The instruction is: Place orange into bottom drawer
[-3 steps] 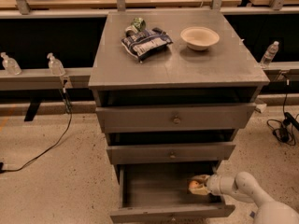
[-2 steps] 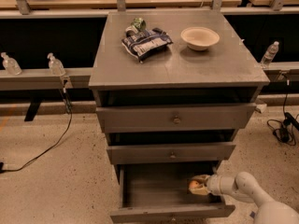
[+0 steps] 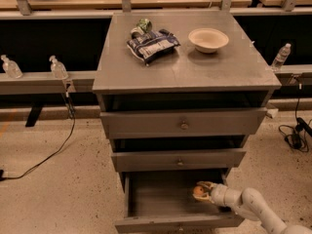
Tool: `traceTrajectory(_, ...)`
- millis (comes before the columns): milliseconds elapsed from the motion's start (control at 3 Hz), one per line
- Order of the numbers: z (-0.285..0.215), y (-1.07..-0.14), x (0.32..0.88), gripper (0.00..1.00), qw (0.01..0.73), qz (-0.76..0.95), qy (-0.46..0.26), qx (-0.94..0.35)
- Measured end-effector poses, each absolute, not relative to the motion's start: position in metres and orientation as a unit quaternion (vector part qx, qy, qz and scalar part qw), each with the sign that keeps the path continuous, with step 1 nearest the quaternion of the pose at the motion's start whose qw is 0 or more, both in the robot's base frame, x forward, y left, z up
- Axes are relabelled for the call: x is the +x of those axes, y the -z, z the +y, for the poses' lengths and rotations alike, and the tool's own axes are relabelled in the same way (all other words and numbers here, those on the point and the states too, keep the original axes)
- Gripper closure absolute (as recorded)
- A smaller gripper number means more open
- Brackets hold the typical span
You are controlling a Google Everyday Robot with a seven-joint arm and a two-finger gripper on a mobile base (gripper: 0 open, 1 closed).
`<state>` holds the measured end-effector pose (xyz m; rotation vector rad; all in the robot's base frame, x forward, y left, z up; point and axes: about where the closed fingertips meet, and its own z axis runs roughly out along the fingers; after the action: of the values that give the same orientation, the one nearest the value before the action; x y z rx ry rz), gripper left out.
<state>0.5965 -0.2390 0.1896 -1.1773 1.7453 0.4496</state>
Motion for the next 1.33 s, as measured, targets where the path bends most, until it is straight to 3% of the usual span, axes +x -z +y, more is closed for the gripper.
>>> traceTrajectory(333, -0.227, -0.182, 0.609, 1.00, 0.504, 0.683, -0.084, -0.521)
traceTrajectory(667, -0.225, -0.179, 0.614, 1.00, 0.500, 0.680, -0.073, -0.531)
traceTrajectory(1333, -0.212, -0.181, 0.616, 1.00, 0.496, 0.668, -0.165, -0.529)
